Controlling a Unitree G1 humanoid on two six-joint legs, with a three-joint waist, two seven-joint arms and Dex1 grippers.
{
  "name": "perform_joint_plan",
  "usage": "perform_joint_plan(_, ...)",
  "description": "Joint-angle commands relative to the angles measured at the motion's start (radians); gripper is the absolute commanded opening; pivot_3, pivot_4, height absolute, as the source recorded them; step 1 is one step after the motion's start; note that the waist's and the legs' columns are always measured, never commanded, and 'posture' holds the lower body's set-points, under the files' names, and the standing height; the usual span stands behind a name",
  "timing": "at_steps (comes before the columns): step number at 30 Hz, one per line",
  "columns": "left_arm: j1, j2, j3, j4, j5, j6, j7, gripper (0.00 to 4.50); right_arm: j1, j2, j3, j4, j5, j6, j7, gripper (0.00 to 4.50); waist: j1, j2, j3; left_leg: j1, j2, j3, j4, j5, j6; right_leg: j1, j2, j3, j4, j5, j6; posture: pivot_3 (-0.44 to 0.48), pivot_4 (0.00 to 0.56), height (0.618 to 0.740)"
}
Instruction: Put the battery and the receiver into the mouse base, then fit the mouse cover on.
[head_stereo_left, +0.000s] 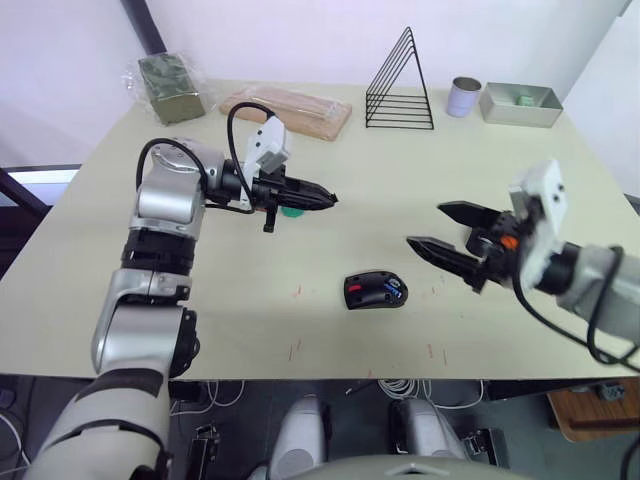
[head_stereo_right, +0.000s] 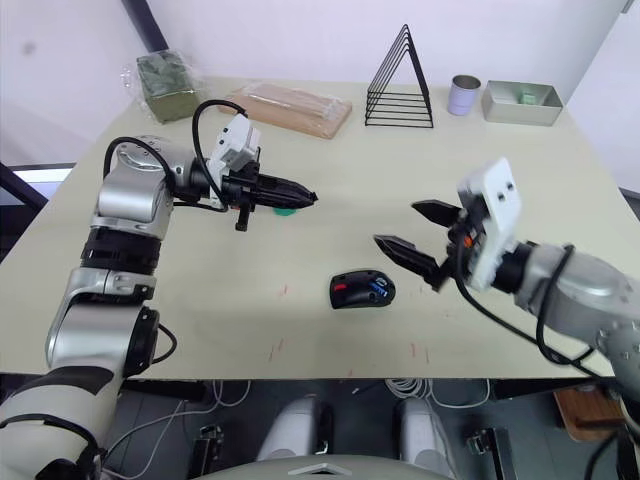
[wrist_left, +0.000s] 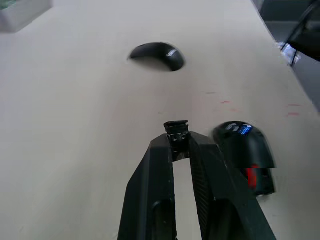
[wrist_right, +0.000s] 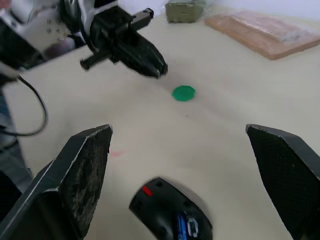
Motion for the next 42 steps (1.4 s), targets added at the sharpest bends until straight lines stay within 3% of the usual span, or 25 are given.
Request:
perform_joint_plan(1,0.001,0.012,-0.031,-0.160,-0.039,0.012,-0.019,0.19,-0.115,-0.015,0.076,0.137,0.296,0.012,-0.201,4.50,0.002,0.000,0.000,0.000,0.000,0.000,0.000,0.000,0.000,0.000,0.000,0.001,0.000,0.000,0.000,0.000,0.150,0.740)
perform_joint_plan(5,0.008,0.007,-0.061,-0.236,-0.058,0.021,0.002,0.19,-0.196,-0.022,0.138,0.212,0.438,0.016,-0.272,4.50,0.003,0.000,0.000,-0.001,0.000,0.000,0.000,0.000,0.000,0.000,0.000,0.001,-0.002,0.000,0.001,0.000,0.150,0.740)
perform_joint_plan(14,0.024,0.006,-0.102,-0.318,-0.079,0.028,0.028,0.19,-0.257,0.047,0.211,0.306,0.491,0.050,-0.283,4.50,0.001,0.000,0.000,-0.002,0.000,0.000,-0.001,0.000,0.001,-0.001,0.000,0.000,-0.002,0.001,0.001,0.000,0.150,0.740)
perform_joint_plan(17,0.025,0.008,-0.104,-0.328,-0.084,0.021,0.028,0.09,-0.263,0.083,0.214,0.320,0.491,0.061,-0.286,3.09,0.001,0.000,0.000,-0.002,0.000,-0.001,-0.001,0.000,0.001,-0.001,0.000,0.000,-0.002,0.001,0.001,0.000,0.150,0.740)
perform_joint_plan(18,0.025,0.009,-0.106,-0.330,-0.084,0.018,0.028,0.09,-0.263,0.089,0.215,0.325,0.491,0.065,-0.290,2.80,0.002,0.000,0.000,-0.002,0.000,-0.001,-0.001,0.000,0.001,-0.001,0.000,0.000,-0.003,0.001,0.001,0.000,0.150,0.740)
perform_joint_plan(42,0.005,0.015,-0.135,-0.292,-0.057,-0.093,0.028,0.09,-0.233,0.154,0.176,0.364,0.491,0.126,-0.290,2.80,0.002,0.001,0.000,-0.003,0.000,-0.001,-0.001,0.000,0.001,-0.002,0.000,0.000,-0.003,0.001,0.001,0.000,0.150,0.740)
